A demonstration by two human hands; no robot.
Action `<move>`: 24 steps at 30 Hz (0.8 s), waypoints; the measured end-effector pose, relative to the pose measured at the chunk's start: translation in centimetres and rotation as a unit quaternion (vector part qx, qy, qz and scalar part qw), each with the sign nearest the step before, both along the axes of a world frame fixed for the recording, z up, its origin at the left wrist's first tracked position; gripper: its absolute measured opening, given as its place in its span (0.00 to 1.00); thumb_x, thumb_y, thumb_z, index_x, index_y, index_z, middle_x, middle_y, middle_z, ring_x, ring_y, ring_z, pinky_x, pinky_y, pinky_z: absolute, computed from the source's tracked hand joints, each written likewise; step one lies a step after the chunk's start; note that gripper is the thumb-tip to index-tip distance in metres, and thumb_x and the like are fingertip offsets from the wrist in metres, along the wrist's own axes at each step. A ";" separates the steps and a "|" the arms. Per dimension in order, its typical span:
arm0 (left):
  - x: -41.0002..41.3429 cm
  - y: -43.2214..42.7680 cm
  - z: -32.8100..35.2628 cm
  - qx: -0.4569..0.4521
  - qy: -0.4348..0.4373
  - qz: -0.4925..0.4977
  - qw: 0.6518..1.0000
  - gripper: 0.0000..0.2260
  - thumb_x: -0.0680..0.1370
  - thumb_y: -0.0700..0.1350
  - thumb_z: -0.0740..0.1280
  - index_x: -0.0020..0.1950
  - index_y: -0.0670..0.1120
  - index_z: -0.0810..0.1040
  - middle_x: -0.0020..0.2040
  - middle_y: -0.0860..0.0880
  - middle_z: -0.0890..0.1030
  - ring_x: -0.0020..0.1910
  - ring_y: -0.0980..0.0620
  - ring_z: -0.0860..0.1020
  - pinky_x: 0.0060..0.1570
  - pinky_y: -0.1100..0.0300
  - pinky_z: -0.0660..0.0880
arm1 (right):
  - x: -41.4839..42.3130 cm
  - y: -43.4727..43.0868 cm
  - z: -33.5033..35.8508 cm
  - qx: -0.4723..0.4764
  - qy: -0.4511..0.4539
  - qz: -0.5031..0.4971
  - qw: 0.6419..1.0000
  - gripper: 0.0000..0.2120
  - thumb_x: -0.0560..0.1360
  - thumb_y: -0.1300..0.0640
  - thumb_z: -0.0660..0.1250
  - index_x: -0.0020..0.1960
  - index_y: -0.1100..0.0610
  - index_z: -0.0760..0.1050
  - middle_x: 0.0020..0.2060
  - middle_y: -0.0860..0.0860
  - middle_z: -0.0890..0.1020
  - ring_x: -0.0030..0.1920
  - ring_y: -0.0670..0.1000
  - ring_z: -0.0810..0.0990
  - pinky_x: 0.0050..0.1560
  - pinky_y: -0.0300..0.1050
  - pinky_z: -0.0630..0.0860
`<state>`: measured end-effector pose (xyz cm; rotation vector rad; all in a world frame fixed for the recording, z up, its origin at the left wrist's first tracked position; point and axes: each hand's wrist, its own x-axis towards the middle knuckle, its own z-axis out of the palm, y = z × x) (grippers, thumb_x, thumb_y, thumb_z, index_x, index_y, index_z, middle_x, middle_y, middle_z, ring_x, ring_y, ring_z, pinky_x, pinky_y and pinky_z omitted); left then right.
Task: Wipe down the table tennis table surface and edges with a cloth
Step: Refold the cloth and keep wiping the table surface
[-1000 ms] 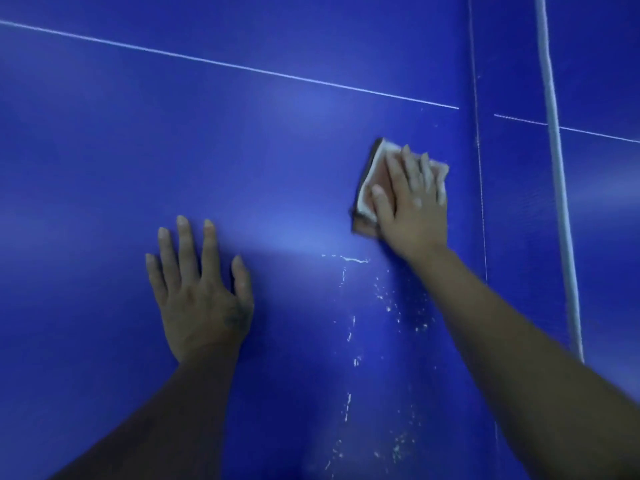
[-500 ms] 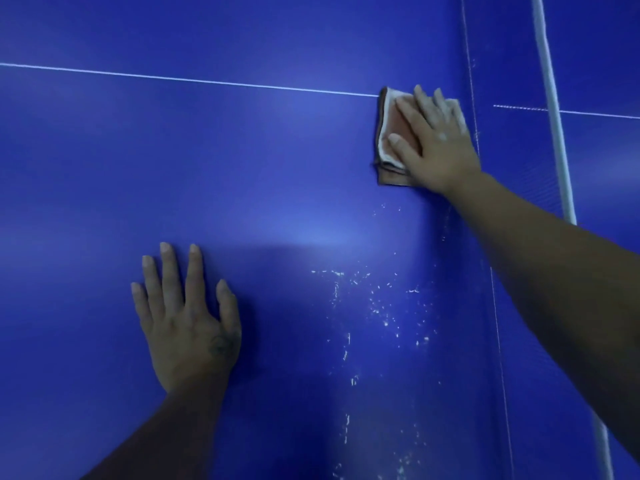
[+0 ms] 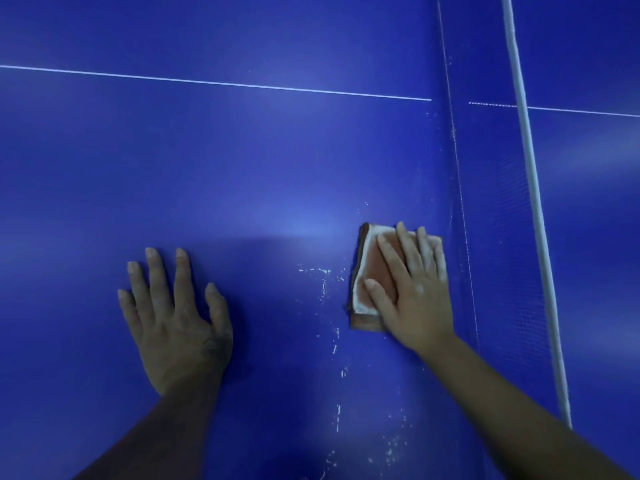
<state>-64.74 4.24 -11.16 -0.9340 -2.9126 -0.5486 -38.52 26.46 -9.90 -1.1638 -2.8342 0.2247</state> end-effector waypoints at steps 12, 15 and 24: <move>-0.2 -0.2 -0.6 -0.002 0.013 -0.001 1.000 0.27 0.88 0.55 0.57 0.86 0.47 0.66 0.88 0.43 0.59 0.89 0.42 0.52 0.86 0.38 0.50 | -6.8 18.5 0.4 0.008 -0.009 0.035 0.999 0.30 0.86 0.37 0.57 0.85 0.45 0.61 0.87 0.50 0.57 0.87 0.61 0.52 0.84 0.68 0.49; -0.3 -0.2 -0.6 0.000 0.011 -0.002 1.000 0.27 0.88 0.55 0.57 0.87 0.47 0.65 0.89 0.43 0.58 0.89 0.42 0.52 0.87 0.39 0.49 | -3.3 13.5 0.3 0.004 -0.002 0.035 0.999 0.31 0.86 0.35 0.54 0.85 0.47 0.62 0.87 0.49 0.56 0.87 0.60 0.51 0.84 0.68 0.50; -0.1 -0.2 -0.4 0.010 0.007 0.000 1.000 0.26 0.89 0.54 0.58 0.86 0.47 0.66 0.88 0.42 0.59 0.89 0.40 0.54 0.86 0.38 0.50 | 6.2 -3.1 0.5 -0.043 -0.021 0.042 0.998 0.32 0.84 0.36 0.59 0.83 0.49 0.66 0.86 0.51 0.58 0.86 0.62 0.53 0.83 0.71 0.53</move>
